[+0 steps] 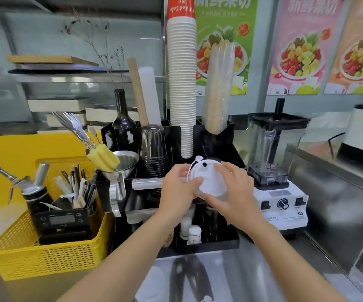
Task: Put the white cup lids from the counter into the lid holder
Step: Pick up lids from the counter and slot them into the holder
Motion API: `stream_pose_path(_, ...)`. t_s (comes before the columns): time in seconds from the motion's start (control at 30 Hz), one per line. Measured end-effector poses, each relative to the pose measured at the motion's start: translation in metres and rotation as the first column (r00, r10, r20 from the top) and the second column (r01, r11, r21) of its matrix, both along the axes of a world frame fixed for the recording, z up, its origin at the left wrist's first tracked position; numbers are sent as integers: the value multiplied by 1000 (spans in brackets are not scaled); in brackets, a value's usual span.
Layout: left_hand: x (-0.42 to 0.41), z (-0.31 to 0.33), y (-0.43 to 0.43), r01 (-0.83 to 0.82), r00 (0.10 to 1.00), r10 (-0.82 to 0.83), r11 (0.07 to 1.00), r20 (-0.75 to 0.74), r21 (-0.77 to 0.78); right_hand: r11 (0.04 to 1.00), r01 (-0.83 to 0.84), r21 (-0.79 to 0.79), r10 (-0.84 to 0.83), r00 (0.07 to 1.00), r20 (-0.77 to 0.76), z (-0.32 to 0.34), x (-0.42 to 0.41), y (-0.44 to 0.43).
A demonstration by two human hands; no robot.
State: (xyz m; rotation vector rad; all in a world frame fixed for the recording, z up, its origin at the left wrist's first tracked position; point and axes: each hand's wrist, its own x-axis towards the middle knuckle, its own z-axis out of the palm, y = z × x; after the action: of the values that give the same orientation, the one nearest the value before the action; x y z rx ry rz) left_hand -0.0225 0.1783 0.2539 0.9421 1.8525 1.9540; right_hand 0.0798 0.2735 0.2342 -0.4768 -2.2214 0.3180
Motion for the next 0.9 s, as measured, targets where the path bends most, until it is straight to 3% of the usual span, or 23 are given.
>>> stream_pose_path(0.2,-14,26,55,75,991,-80,996,-111,-53,999,19,-49,-16,998,63,37,-8,59)
stream_pose_path(0.3,-24,32,78,72,967,-96,992,-237,-108,994,68,-85,-56,989,134,47,-16,87)
stream_pose_path(0.43,-39,27,105,23,915,-92,984,-392,-178,982,175,70,-188,942,279,49,-36,118)
stream_pose_path(0.57,-50,16,128,-79,826,-86,961,-557,-265,988,140,71,-156,922,355,44,-52,138)
stream_pose_path(0.7,-63,4,141,-221,670,-115,912,-733,-345,991,118,67,-136,862,489,39,-61,152)
stream_pose_path(0.9,-73,-10,150,-265,555,-309,815,-773,-516,992,63,114,-125,691,712,43,-73,162)
